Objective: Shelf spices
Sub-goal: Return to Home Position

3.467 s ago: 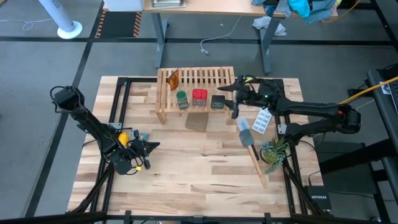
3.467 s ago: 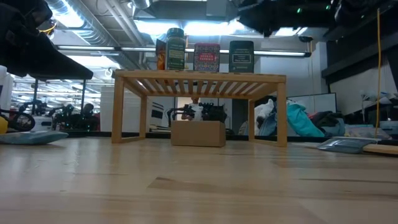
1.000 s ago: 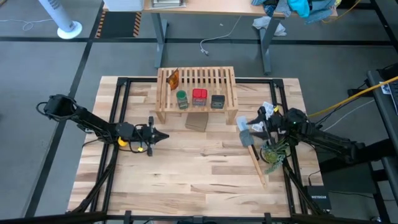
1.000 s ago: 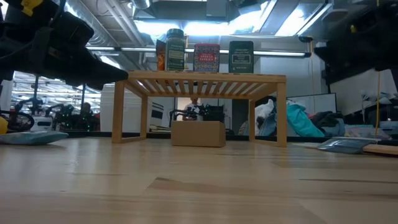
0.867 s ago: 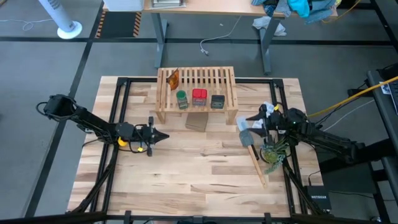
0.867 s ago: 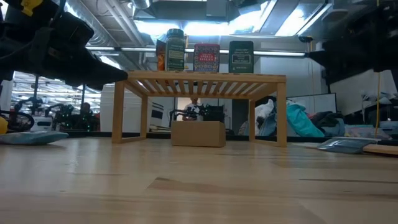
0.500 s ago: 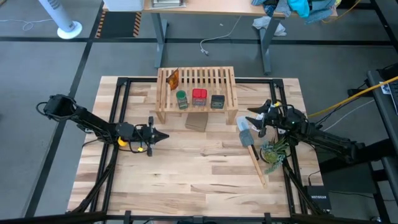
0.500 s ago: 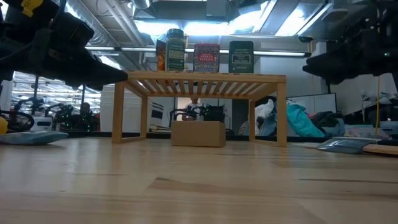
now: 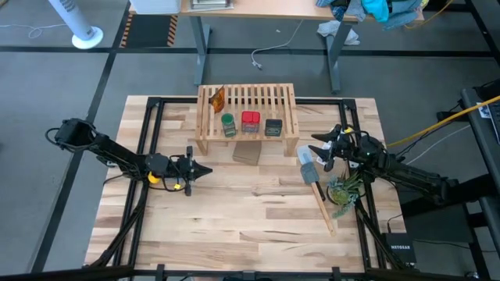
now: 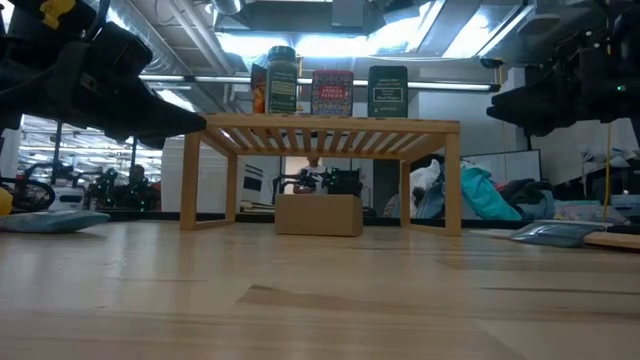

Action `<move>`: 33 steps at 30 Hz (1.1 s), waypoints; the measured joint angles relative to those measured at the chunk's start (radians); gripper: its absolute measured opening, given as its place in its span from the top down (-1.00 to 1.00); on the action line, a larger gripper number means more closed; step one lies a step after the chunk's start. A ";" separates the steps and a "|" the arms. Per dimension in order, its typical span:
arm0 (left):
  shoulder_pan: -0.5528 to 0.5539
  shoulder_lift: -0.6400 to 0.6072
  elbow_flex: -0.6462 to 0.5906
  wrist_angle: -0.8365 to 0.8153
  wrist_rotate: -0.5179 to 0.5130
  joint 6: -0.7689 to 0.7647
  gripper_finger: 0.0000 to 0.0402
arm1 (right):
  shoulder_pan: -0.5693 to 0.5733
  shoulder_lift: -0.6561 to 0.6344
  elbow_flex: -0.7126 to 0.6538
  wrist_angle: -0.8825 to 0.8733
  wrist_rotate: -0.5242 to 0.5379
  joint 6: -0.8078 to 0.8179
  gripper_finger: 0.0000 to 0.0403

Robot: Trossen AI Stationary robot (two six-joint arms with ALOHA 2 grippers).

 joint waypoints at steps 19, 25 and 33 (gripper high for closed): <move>0.000 -0.100 0.000 -0.146 0.000 0.000 0.97 | 0.000 0.000 0.000 0.000 -0.004 0.000 -0.09; 0.000 -0.283 0.000 -0.439 0.000 0.000 0.97 | 0.000 0.000 0.000 0.000 -0.004 0.000 -0.09; 0.000 -0.445 0.000 -0.743 0.000 0.000 0.97 | 0.000 0.000 0.000 0.000 -0.004 0.000 -0.09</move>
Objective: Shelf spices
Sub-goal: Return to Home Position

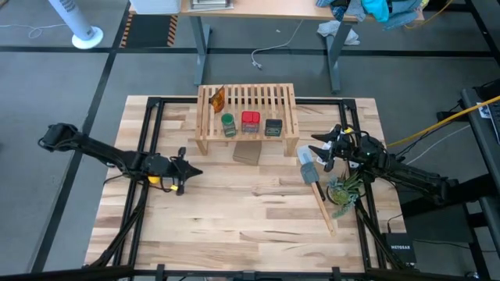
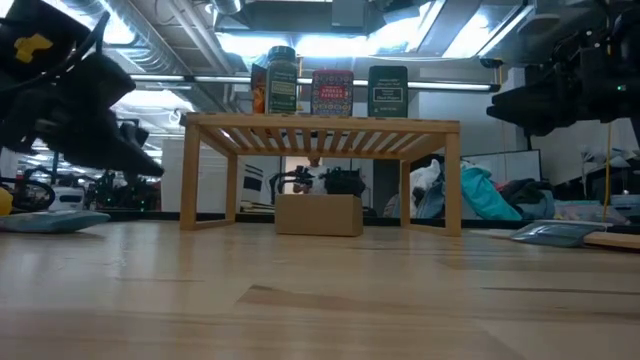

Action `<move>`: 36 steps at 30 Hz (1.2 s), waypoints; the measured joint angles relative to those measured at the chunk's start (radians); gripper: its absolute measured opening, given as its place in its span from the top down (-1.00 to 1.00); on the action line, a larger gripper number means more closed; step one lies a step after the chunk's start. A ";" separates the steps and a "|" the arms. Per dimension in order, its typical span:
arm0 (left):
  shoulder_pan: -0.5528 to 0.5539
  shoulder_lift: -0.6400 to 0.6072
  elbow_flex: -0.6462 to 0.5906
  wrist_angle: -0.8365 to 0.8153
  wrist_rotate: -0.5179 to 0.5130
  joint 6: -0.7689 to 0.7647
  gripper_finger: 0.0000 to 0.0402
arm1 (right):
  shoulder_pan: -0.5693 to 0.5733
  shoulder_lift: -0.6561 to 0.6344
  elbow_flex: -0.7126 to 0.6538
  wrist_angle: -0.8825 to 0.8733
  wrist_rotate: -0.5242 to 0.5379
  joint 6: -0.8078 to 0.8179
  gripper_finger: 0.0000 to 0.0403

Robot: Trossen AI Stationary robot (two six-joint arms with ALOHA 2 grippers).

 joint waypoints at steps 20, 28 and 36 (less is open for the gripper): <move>0.000 -0.347 0.001 -0.230 0.003 0.000 0.97 | 0.000 0.000 0.000 0.000 0.000 0.000 -0.09; 0.000 -0.479 0.001 -0.230 0.004 0.000 0.97 | 0.000 0.000 0.000 0.000 0.000 0.000 -0.09; 0.000 -0.601 0.001 -0.230 0.004 0.000 0.97 | 0.000 0.000 0.000 0.000 0.000 0.000 -0.09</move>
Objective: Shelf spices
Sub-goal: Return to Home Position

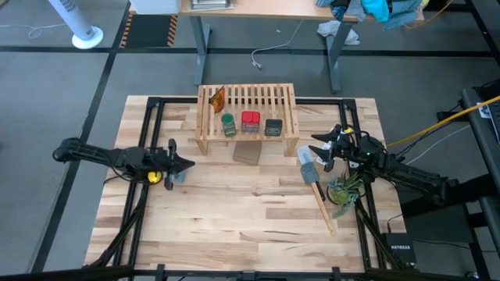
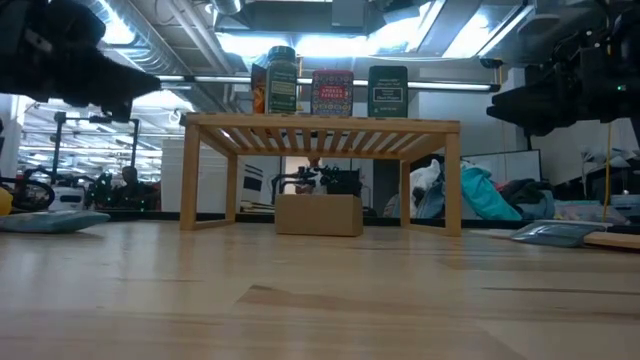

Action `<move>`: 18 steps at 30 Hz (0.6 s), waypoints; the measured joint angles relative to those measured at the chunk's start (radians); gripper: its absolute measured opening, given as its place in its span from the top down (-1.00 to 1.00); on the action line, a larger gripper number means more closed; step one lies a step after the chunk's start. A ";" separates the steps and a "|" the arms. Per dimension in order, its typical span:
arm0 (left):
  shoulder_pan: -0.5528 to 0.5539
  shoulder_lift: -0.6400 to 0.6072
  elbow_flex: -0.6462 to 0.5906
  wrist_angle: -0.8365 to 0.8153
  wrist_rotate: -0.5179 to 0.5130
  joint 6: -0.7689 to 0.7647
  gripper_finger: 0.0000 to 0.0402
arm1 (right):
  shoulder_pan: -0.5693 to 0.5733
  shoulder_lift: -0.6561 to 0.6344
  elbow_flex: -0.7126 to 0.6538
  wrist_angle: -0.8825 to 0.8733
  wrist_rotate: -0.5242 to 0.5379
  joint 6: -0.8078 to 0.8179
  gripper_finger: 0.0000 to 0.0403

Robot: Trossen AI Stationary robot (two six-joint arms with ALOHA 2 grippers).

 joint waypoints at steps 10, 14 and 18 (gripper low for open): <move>0.001 -0.106 0.000 0.003 -0.002 0.000 0.97 | 0.000 0.000 0.000 0.000 0.000 0.000 -0.09; 0.001 -0.106 0.000 0.001 -0.002 0.000 0.97 | 0.000 -0.002 0.000 0.000 0.000 0.000 -0.09; 0.001 -0.106 0.000 0.001 -0.002 0.000 0.97 | 0.000 -0.002 0.000 0.000 0.000 0.000 -0.09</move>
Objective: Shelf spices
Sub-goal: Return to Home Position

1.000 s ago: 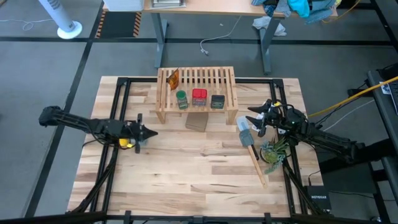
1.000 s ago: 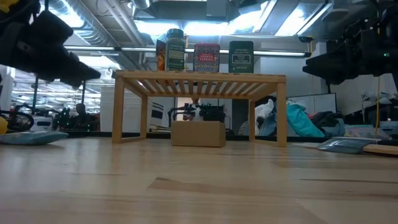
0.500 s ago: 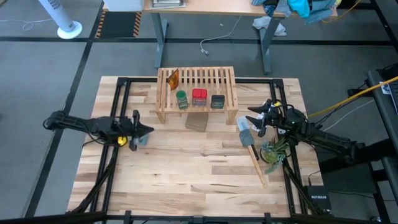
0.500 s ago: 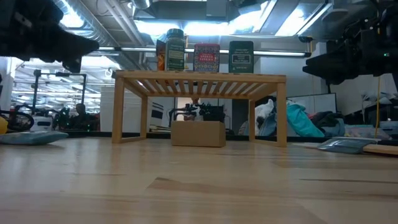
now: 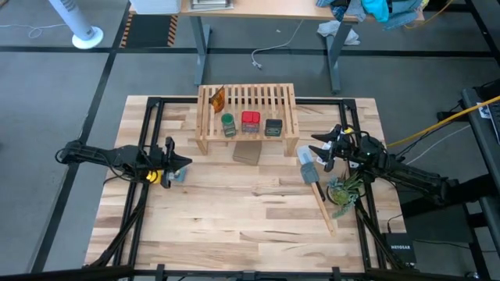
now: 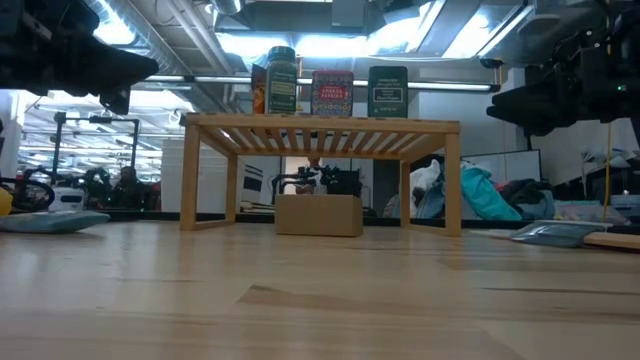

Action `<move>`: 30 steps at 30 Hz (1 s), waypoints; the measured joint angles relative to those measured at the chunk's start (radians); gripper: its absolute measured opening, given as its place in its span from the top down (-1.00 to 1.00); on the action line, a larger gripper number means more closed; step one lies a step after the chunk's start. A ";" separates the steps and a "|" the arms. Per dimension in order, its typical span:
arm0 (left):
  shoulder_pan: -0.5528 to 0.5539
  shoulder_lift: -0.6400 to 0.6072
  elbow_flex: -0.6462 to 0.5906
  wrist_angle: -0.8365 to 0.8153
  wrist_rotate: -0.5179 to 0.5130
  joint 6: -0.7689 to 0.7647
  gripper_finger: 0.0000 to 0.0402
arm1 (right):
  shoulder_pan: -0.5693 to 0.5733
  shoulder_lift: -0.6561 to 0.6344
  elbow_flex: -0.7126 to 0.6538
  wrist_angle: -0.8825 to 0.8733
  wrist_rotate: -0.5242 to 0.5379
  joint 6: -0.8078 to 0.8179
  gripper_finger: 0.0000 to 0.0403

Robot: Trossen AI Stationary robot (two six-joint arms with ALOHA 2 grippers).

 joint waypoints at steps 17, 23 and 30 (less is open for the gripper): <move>0.025 0.000 0.000 0.000 0.000 0.000 0.97 | 0.277 0.000 0.000 -0.002 0.016 0.000 -0.09; 0.119 0.000 0.000 0.000 0.000 0.000 0.97 | 0.308 0.000 0.000 -0.002 0.015 0.000 -0.09; 0.206 0.000 0.000 0.000 0.000 0.000 0.97 | 0.307 0.000 0.000 -0.002 0.016 0.000 -0.09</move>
